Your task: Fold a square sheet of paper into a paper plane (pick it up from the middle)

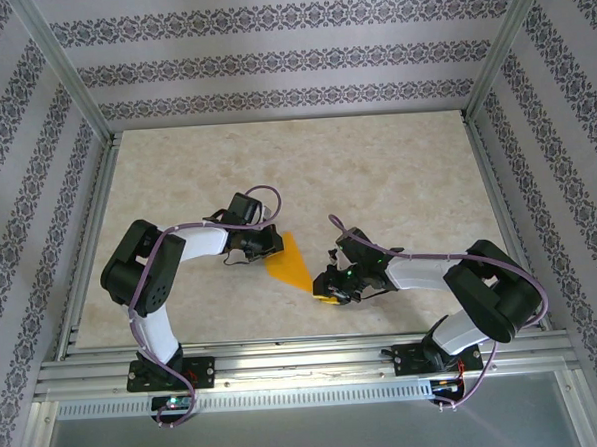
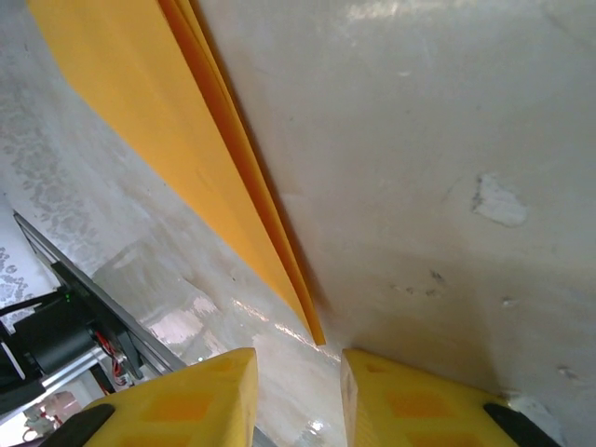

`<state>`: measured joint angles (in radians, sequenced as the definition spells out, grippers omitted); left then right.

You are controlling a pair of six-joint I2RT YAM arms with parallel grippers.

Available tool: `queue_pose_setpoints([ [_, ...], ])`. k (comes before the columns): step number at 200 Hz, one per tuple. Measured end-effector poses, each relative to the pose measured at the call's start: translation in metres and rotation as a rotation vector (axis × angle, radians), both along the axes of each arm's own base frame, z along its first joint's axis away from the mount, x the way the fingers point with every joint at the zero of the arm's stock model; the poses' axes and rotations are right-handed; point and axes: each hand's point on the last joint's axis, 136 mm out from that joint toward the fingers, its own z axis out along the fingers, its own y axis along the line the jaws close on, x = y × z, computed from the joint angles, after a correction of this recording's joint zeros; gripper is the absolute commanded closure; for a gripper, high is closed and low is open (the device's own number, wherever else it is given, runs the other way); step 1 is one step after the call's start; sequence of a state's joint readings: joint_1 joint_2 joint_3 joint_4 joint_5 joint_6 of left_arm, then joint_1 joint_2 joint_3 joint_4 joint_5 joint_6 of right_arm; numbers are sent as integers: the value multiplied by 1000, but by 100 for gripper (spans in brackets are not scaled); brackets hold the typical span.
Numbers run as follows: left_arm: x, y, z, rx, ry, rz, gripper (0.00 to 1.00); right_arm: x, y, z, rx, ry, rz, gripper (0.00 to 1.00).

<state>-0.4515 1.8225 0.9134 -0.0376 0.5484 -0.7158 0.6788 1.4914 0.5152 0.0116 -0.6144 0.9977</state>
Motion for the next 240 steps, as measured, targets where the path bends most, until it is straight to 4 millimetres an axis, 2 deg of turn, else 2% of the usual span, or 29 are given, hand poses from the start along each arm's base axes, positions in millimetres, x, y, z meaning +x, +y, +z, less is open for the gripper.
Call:
queue_pose_setpoints([
  [26,0,0,0,0,0,0,94,0,0,-1,-4,5,-7,75],
  [158,0,-1,0,-23,4,16,94,4,1,-1,-12,38,-58,76],
  [195,0,0,0,-28,8,18,95,20,6,5,6,-29,-80,74],
  [240,1,0,0,-30,8,18,95,27,10,10,21,-59,-86,74],
])
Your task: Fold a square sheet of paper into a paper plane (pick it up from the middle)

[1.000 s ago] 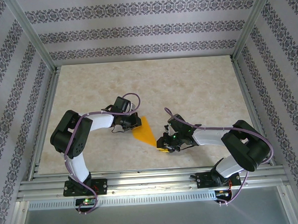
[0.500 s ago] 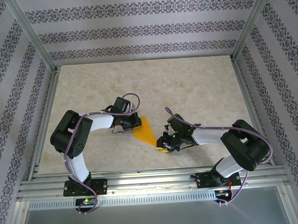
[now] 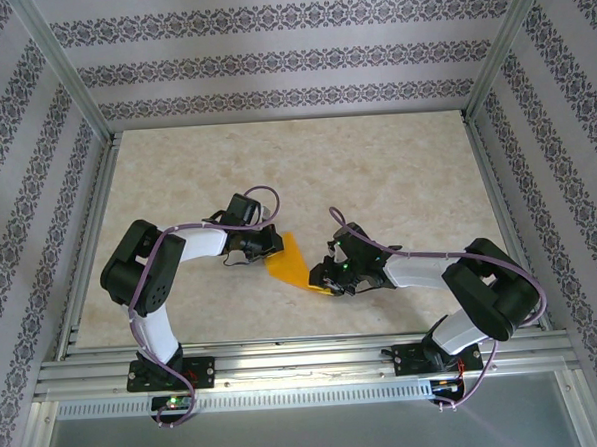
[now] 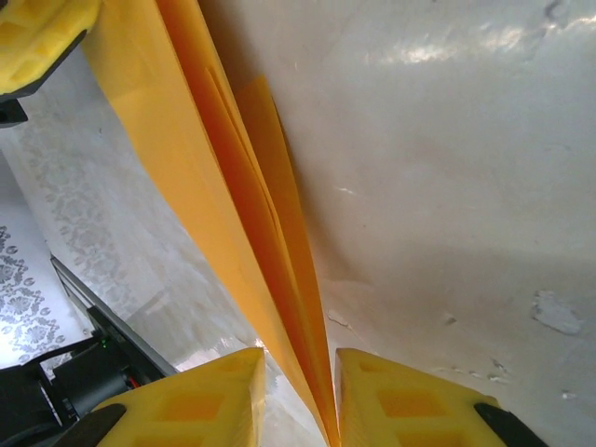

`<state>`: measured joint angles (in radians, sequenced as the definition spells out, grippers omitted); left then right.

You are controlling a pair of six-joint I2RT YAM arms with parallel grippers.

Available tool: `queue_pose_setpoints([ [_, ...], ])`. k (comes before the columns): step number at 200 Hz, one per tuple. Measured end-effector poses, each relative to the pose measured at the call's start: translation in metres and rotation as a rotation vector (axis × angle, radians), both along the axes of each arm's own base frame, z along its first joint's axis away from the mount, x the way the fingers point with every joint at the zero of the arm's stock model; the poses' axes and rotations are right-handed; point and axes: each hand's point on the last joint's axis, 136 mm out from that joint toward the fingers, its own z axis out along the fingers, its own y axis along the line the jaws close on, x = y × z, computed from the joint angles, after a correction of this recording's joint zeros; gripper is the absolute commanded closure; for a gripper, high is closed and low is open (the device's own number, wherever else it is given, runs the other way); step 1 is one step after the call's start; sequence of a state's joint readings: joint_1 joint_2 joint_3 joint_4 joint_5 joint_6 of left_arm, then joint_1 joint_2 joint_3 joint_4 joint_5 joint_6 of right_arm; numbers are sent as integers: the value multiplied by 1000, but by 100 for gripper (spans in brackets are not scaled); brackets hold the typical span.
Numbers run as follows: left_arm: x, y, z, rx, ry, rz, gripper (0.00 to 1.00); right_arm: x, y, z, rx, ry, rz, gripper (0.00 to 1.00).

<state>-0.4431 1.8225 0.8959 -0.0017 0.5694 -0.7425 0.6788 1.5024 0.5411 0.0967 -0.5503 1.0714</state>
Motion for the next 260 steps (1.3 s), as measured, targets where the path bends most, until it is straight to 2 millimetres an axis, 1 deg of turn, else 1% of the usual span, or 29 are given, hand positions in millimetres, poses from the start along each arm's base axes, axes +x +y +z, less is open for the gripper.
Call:
queue_pose_setpoints([
  [35,0,0,0,-3,3,1,94,3,2,2,12,-16,1,76],
  [66,0,-1,0,-10,8,9,94,3,3,0,11,-17,3,81],
  [83,-1,-1,0,-18,14,17,93,4,3,-1,11,-16,3,88],
  [102,0,0,1,-36,28,28,89,5,5,1,24,-19,6,92],
  [113,1,1,2,-48,35,35,85,6,6,3,34,-25,10,94],
  [129,2,2,7,-64,39,45,74,7,6,5,45,-33,13,95],
  [141,4,1,17,-76,21,52,69,10,5,10,57,-50,14,95],
  [151,6,2,31,-85,-8,56,63,12,4,16,67,-71,17,95],
  [170,13,4,68,-103,-107,74,61,18,-4,32,73,-132,15,95],
  [184,18,8,99,-113,-193,92,59,23,-14,45,61,-198,11,96],
  [194,20,11,117,-112,-245,108,59,27,-23,55,44,-250,2,96],
  [205,22,16,132,-106,-291,124,58,30,-33,64,11,-294,0,96],
  [214,23,21,140,-93,-320,141,58,35,-42,71,-35,-330,1,97],
  [230,23,29,149,-70,-358,171,57,46,-56,86,-150,-392,20,97],
  [250,21,39,150,-35,-378,206,57,63,-75,110,-320,-479,55,98],
  [260,20,44,149,-16,-383,223,57,71,-87,118,-419,-515,69,99],
])
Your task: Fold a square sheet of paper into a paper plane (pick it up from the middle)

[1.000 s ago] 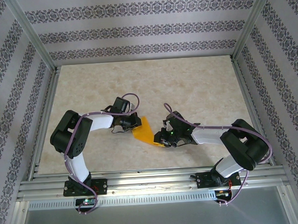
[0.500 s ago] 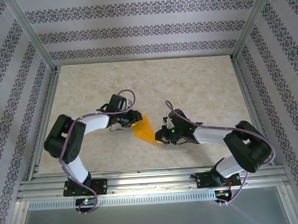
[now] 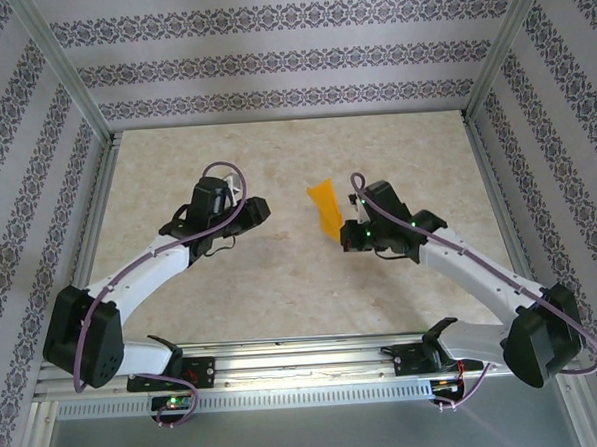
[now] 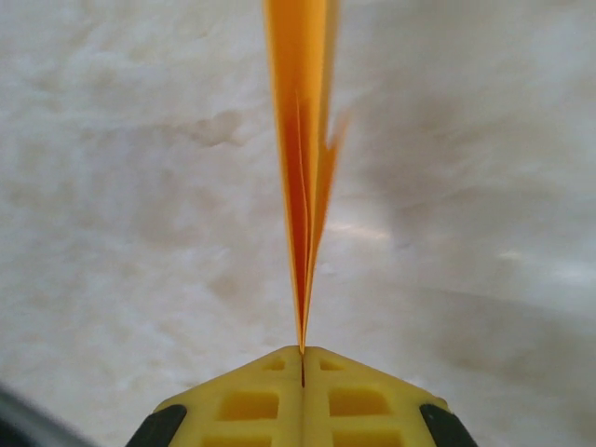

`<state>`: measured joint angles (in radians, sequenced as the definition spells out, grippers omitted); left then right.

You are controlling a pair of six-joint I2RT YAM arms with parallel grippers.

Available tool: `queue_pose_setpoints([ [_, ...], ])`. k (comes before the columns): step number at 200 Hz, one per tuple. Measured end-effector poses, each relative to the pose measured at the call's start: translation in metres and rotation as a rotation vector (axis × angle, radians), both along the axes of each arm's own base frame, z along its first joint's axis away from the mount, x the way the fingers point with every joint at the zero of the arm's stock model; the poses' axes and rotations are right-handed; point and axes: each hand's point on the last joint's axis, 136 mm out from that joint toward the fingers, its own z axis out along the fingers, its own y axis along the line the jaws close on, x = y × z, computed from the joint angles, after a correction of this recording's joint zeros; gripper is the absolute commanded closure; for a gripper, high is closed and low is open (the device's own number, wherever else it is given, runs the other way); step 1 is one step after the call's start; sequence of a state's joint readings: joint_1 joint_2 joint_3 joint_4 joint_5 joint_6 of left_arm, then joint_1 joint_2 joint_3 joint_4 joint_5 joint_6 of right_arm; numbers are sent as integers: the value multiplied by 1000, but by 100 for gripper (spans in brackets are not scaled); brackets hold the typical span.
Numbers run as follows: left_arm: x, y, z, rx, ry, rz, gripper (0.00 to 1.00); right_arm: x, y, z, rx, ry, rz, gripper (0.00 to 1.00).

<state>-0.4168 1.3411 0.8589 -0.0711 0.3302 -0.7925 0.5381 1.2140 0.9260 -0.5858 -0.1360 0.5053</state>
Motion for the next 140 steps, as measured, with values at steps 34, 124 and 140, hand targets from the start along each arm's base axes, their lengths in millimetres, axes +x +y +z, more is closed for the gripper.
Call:
queue_pose_setpoints([
  [34,-6,19,-3,51,-9,69,57,10,-41,1,-380,-53,24,99],
  [124,-17,73,4,119,-72,249,55,1,-16,-51,-953,-70,396,97],
  [140,-20,80,4,127,-76,269,54,-10,0,-67,-990,-61,475,96],
])
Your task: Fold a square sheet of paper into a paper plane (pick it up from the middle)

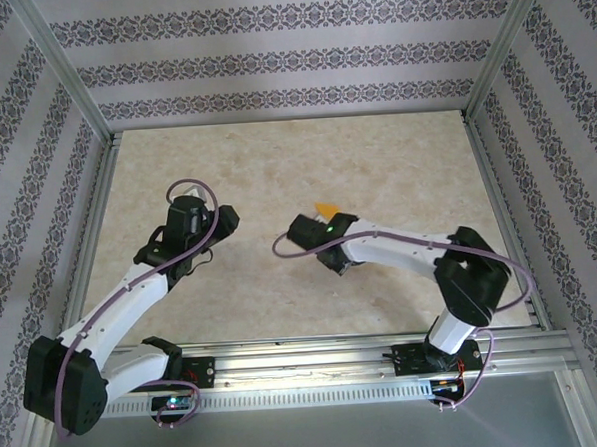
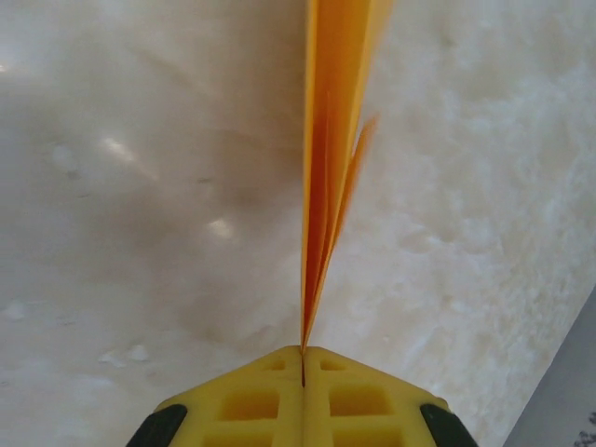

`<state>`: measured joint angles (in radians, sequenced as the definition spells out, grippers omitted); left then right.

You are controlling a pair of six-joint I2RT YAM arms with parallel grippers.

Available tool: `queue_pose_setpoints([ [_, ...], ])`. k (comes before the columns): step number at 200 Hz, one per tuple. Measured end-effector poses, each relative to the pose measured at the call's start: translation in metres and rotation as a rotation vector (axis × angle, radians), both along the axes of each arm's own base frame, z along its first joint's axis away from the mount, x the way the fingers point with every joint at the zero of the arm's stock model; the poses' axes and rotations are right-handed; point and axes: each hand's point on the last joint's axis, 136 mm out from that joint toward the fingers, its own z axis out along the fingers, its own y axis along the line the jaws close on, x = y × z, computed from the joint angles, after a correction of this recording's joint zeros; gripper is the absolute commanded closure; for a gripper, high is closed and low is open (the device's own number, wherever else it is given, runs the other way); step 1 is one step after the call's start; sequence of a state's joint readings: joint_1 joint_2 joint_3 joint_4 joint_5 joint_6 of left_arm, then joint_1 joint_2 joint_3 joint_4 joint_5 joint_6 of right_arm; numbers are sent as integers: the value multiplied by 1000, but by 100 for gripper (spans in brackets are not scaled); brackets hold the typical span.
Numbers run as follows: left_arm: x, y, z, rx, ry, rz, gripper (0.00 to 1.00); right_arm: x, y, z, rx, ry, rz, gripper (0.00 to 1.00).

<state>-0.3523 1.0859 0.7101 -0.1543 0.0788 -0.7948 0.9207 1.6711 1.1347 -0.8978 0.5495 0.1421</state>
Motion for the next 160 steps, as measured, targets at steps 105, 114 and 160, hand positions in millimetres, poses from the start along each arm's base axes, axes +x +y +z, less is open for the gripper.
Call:
queue_pose_setpoints([
  [105,-1,6,-13,13,37,14,58,-65,103,-30,380,322,40,68],
  [114,-1,4,-16,11,48,7,58,-66,112,-25,469,349,20,68],
  [160,-4,-10,-32,-22,115,-52,62,-18,89,-12,983,430,-341,90],
])
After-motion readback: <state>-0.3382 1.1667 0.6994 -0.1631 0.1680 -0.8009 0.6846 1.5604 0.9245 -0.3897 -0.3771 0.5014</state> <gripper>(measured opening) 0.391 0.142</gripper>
